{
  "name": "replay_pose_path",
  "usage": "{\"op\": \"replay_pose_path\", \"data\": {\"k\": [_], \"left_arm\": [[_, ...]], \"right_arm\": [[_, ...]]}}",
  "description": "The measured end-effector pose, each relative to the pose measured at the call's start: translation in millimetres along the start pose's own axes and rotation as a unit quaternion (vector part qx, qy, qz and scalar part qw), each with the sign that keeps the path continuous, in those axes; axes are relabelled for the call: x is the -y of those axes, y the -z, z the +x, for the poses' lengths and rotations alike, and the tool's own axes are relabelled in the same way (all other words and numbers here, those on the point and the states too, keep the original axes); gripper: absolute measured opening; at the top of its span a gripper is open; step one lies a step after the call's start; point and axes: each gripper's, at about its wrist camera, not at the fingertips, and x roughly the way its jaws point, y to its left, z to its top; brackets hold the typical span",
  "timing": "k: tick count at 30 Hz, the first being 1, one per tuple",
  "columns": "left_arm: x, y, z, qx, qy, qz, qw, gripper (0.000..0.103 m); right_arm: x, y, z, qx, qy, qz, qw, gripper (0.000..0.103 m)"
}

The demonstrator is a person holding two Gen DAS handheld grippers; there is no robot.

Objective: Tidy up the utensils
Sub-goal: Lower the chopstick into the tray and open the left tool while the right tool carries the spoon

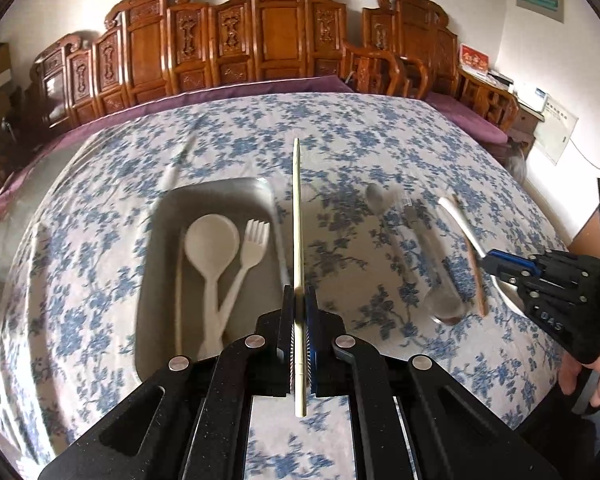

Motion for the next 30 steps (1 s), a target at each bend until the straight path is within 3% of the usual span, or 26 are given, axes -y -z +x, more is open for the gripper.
{"op": "replay_pose_path", "data": {"k": [13, 30], "left_arm": [[-48.9, 9.8, 13.2, -0.031, -0.016, -0.039, 0.9986, 0.004], [-60.8, -1.9, 34.2, -0.042, -0.020, -0.050, 0.9977, 0.004]], "right_arm": [[-19.1, 1.9, -1.7, 0.001, -0.010, -0.018, 1.000, 0.008], [-21.4, -7.5, -4.6, 0.009, -0.024, -0.007, 1.000, 0.008]]}}
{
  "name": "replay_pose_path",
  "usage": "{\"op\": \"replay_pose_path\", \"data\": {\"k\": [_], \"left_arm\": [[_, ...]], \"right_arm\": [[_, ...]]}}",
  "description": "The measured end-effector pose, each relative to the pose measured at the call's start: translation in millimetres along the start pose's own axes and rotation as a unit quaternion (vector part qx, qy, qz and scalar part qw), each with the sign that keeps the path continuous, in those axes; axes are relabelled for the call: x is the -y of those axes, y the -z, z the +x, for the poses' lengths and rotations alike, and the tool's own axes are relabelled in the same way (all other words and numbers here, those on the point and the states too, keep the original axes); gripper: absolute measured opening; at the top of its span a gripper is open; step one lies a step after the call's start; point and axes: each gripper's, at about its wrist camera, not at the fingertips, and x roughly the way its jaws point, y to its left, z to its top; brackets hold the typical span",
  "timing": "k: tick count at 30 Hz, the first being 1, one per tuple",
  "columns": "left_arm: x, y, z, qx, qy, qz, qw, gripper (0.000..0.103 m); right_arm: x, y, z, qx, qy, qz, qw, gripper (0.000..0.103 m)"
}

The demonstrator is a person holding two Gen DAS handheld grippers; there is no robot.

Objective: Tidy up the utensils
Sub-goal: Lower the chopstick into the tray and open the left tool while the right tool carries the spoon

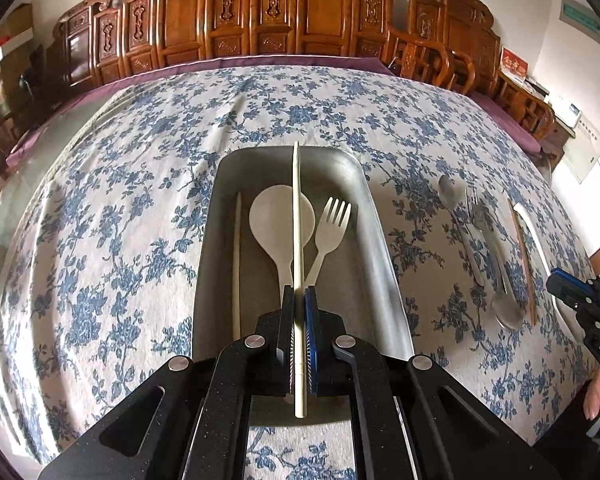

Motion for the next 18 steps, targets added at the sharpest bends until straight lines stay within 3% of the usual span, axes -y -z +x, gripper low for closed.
{"op": "replay_pose_path", "data": {"k": [18], "left_arm": [[-16.0, -9.1, -2.5, -0.004, -0.006, -0.014, 0.9999, 0.004]], "right_arm": [[-66.3, -54.0, 18.2, 0.022, -0.064, -0.006, 0.998, 0.008]]}}
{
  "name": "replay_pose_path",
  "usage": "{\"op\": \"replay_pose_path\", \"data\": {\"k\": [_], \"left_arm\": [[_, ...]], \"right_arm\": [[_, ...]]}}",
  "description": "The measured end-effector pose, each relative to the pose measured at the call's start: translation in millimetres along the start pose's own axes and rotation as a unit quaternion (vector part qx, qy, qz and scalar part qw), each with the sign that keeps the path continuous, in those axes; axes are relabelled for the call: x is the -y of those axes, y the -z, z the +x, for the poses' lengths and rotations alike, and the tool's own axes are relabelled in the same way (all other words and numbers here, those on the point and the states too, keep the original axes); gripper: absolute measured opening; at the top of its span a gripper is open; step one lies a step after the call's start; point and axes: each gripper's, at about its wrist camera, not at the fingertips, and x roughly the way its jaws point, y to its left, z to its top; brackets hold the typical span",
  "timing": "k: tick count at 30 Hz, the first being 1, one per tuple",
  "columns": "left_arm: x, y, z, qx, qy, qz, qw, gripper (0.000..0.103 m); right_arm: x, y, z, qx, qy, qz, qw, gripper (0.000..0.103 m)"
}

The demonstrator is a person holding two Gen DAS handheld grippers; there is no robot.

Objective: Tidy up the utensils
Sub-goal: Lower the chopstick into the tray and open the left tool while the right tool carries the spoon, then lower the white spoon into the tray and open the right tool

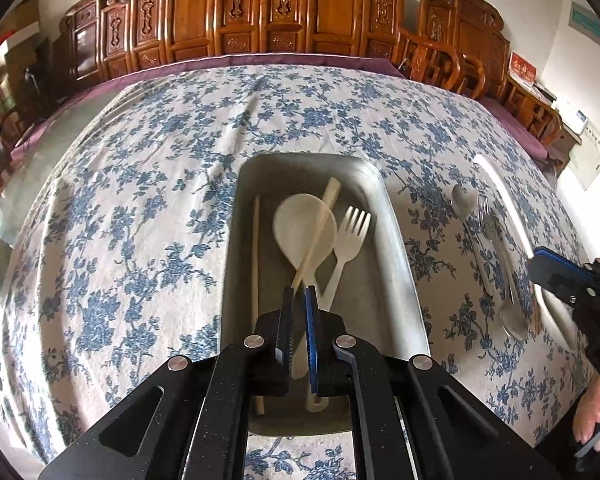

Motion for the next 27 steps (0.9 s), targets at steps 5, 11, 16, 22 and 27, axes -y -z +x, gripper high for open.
{"op": "replay_pose_path", "data": {"k": [5, 11, 16, 22, 27], "left_arm": [[-10.1, -2.6, -11.2, 0.013, -0.009, -0.004, 0.9999, 0.005], [-22.0, -6.6, -24.1, 0.028, -0.020, -0.007, 0.9994, 0.005], [-30.4, -8.3, -32.1, 0.036, -0.022, -0.014, 0.9990, 0.005], [-43.7, -10.0, -38.9, 0.045, -0.032, -0.024, 0.9982, 0.005], [-53.0, -10.2, -42.6, 0.049, -0.037, -0.035, 0.9975, 0.005]], "right_arm": [[-17.7, -15.2, 19.9, -0.005, -0.020, 0.007, 1.000, 0.008], [-36.6, -31.5, 44.4, -0.014, -0.044, 0.020, 0.999, 0.008], [-46.7, -39.8, 57.3, -0.016, -0.054, 0.030, 0.998, 0.008], [-53.9, -43.5, 69.9, -0.024, -0.069, 0.048, 0.996, 0.008], [-63.0, -46.7, 79.7, -0.028, -0.073, 0.049, 0.996, 0.008]]}}
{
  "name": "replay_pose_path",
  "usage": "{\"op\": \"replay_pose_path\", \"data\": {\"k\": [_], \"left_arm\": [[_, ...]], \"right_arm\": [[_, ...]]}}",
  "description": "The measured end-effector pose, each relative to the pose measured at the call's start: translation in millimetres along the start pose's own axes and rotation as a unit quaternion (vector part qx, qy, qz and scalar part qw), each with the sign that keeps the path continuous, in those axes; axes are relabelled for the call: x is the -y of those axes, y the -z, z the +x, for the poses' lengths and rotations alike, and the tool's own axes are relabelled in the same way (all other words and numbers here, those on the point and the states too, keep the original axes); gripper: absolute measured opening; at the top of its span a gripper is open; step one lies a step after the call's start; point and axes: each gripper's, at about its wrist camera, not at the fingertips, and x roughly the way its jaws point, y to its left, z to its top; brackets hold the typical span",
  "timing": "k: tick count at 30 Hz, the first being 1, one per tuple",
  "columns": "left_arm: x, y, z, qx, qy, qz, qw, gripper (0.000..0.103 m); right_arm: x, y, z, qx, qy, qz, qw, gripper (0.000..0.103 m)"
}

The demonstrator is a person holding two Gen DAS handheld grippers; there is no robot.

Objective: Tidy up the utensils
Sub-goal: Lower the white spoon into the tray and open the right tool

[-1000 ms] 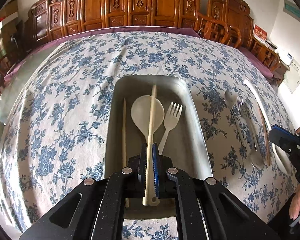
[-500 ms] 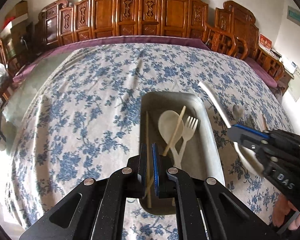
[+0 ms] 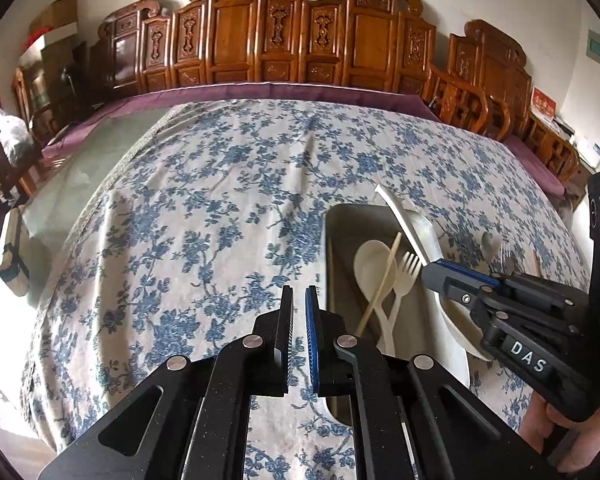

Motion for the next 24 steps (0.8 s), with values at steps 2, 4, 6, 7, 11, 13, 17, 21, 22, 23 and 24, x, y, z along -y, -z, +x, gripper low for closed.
{"op": "replay_pose_path", "data": {"k": [2, 4, 6, 7, 11, 13, 17, 21, 22, 23, 24], "left_arm": [[-1.5, -0.2, 0.3, 0.000, -0.001, -0.002, 1.0000, 0.005], [-1.9, -0.2, 0.2, 0.000, -0.002, -0.001, 1.0000, 0.005], [-2.0, -0.2, 0.1, -0.001, -0.002, -0.002, 1.0000, 0.005], [-2.1, -0.3, 0.1, -0.001, -0.002, -0.002, 1.0000, 0.005], [-1.7, -0.2, 0.4, -0.001, -0.002, -0.002, 1.0000, 0.005], [-1.2, -0.2, 0.5, -0.001, -0.001, -0.001, 1.0000, 0.005], [3.2, -0.5, -0.2, 0.000, 0.002, 0.003, 1.0000, 0.005], [11.3, -0.1, -0.3, 0.001, 0.004, 0.009, 1.0000, 0.005], [13.6, -0.5, -0.6, 0.001, 0.006, 0.009, 0.9999, 0.005], [17.4, -0.7, -1.0, 0.003, 0.008, 0.011, 0.9999, 0.006], [20.0, -0.7, -1.3, 0.003, 0.009, 0.013, 0.9999, 0.006]], "right_arm": [[-2.4, -0.4, 4.5, -0.002, -0.001, 0.000, 1.000, 0.008], [-4.1, -0.2, 8.6, -0.005, -0.001, -0.003, 1.000, 0.008], [-3.5, 0.5, 12.1, -0.009, 0.000, -0.002, 1.000, 0.008], [-2.8, 1.1, 13.9, -0.011, -0.001, 0.000, 1.000, 0.008], [4.7, 2.4, 21.4, -0.021, -0.009, 0.015, 1.000, 0.008], [5.9, 3.9, 25.4, -0.025, -0.009, 0.013, 1.000, 0.009], [7.1, 6.8, 25.2, -0.027, -0.011, 0.005, 1.000, 0.011], [13.5, 8.8, 11.9, -0.016, -0.010, -0.007, 1.000, 0.011], [15.3, 9.1, 7.4, -0.013, -0.007, -0.011, 1.000, 0.011], [18.5, 10.1, 0.4, -0.009, -0.003, -0.017, 1.000, 0.011], [21.3, 10.5, -5.0, -0.006, 0.002, -0.021, 1.000, 0.011]]}}
